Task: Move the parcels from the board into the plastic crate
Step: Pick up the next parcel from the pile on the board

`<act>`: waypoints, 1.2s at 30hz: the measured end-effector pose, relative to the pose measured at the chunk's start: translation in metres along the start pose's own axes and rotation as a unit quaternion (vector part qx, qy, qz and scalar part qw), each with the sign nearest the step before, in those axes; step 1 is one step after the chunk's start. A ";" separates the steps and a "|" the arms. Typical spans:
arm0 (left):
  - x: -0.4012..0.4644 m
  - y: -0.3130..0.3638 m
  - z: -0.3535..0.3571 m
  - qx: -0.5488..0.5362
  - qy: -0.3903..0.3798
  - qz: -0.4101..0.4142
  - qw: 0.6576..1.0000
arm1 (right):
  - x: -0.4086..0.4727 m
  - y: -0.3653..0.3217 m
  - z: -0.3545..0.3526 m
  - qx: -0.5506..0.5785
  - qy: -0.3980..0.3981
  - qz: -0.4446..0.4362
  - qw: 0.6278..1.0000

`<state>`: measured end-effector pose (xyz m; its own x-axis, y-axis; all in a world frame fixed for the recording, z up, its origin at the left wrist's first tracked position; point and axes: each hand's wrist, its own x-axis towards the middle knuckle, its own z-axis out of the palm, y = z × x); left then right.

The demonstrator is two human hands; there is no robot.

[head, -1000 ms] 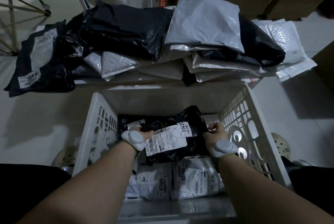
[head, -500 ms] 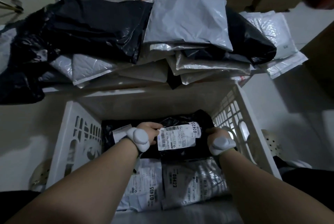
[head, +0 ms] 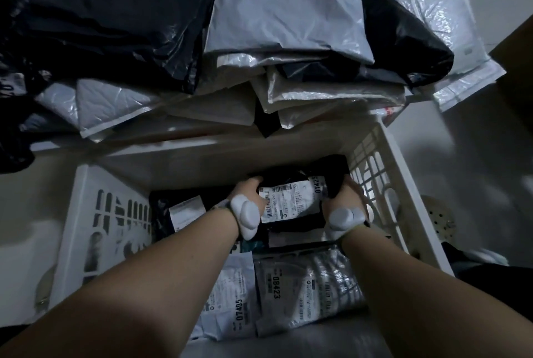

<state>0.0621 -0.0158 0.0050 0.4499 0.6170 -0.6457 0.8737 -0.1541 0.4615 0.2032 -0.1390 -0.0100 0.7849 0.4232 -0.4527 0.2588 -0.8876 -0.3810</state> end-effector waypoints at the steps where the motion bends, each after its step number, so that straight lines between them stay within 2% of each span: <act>1: 0.000 -0.003 0.001 0.001 0.029 0.012 1.000 | -0.001 -0.002 0.001 0.003 0.042 -0.012 0.999; 4: 0.000 -0.009 0.010 -0.045 0.056 0.026 0.997 | -0.002 -0.006 0.000 0.000 0.063 -0.069 0.996; 7: -0.001 -0.009 0.020 -0.093 -0.023 0.020 0.995 | 0.001 -0.011 0.006 -0.021 -0.025 -0.128 0.991; 9: -0.002 -0.006 0.021 -0.088 -0.078 0.011 0.993 | 0.005 -0.009 0.012 -0.008 -0.087 -0.112 0.990; 13: -0.002 0.000 0.018 -0.102 -0.124 0.003 0.987 | 0.011 0.000 0.014 0.068 -0.189 -0.059 0.978; 21: -0.002 0.009 0.017 -0.141 -0.170 -0.004 0.975 | 0.025 0.003 0.023 0.043 -0.250 -0.034 0.967; 24: -0.001 0.005 0.015 -0.165 -0.154 -0.023 0.974 | 0.032 0.001 0.027 0.031 -0.223 -0.003 0.974; 27: -0.001 0.000 0.010 -0.243 -0.143 -0.073 0.957 | 0.032 -0.001 0.024 0.031 -0.209 0.014 0.977; 30: -0.008 0.001 -0.002 -0.270 -0.115 -0.120 0.948 | 0.027 -0.003 0.016 0.033 -0.176 0.017 0.984; 33: -0.015 0.000 -0.008 -0.272 -0.085 -0.117 0.951 | 0.020 -0.007 0.003 0.015 -0.142 0.002 0.990; 36: -0.032 0.005 -0.020 -0.295 -0.070 -0.114 0.946 | 0.012 -0.017 -0.013 -0.012 -0.141 -0.001 0.990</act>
<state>0.0482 -0.0208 0.0397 0.3192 0.4677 -0.8242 0.7139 0.4533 0.5337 0.2156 -0.1213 0.0014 0.5974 0.4554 -0.6601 0.2751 -0.8895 -0.3647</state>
